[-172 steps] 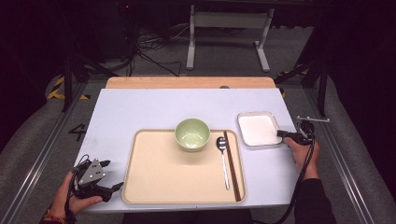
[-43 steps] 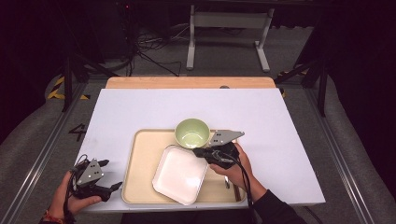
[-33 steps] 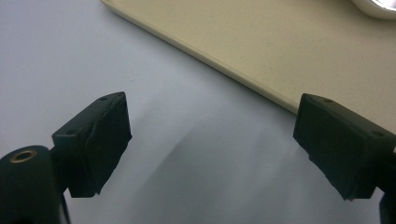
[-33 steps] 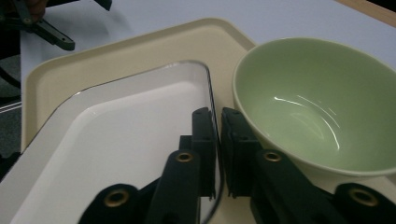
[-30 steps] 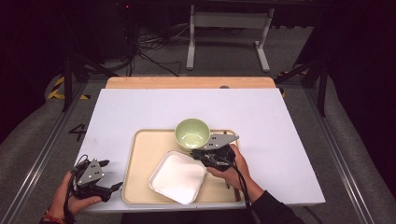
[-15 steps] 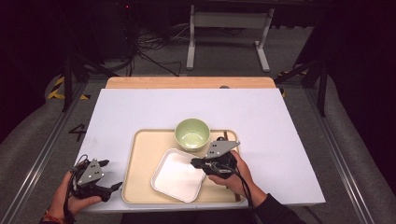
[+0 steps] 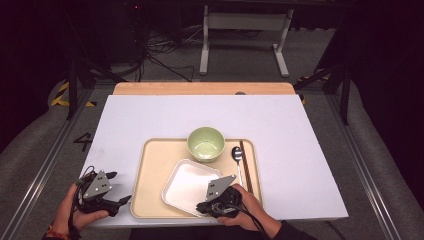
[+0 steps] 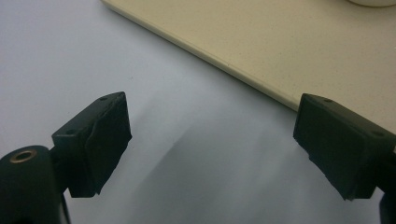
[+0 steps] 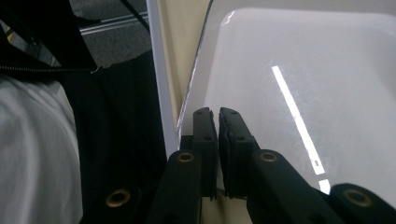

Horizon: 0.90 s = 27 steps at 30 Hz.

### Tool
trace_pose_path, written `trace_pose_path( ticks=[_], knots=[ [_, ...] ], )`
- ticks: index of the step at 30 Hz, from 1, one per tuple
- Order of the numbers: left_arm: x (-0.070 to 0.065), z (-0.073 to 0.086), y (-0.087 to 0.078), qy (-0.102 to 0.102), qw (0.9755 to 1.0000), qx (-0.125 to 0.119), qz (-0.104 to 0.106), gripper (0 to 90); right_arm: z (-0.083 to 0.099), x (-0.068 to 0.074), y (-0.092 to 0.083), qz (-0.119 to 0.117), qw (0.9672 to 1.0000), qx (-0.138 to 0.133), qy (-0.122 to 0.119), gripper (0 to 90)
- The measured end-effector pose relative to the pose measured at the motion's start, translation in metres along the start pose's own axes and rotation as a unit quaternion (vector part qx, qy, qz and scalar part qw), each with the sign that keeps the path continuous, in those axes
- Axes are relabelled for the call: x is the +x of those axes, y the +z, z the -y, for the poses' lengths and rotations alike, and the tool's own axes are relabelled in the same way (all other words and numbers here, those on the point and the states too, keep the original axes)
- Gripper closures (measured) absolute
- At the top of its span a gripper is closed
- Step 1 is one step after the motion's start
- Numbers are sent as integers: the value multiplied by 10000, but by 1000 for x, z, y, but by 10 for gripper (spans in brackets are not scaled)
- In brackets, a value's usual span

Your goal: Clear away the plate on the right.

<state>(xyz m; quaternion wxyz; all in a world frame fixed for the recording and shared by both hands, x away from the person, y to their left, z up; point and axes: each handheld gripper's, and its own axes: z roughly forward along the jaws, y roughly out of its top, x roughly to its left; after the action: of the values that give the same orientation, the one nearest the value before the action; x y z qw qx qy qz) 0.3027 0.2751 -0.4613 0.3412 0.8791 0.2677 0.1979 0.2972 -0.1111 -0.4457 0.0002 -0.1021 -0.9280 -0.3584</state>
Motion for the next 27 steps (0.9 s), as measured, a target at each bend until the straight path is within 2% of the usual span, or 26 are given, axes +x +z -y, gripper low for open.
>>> trace_pose_path(
  ticks=[7, 12, 21, 23, 27],
  knots=[
    [0, 0, 0, -14, 10000, -2, 0, 120, 6, -1, -5, 11, 10000, 54, 60, 868],
    [0, 0, 0, -14, 10000, 1, 7, 119, 14, -2, -14, 83, 9999, 116, 72, 856],
    [-1, 0, 0, -13, 10000, 10, -5, 120, 34, -6, -33, 314, 9991, 99, 260, 824],
    [-1, 0, 0, -14, 10000, 15, 2, 120, 37, -7, -36, 399, 9990, 96, 188, 820],
    [-1, 0, 0, -9, 10000, 16, 2, 120, 43, -7, -42, 461, 9986, 84, 258, 814]
  ],
)
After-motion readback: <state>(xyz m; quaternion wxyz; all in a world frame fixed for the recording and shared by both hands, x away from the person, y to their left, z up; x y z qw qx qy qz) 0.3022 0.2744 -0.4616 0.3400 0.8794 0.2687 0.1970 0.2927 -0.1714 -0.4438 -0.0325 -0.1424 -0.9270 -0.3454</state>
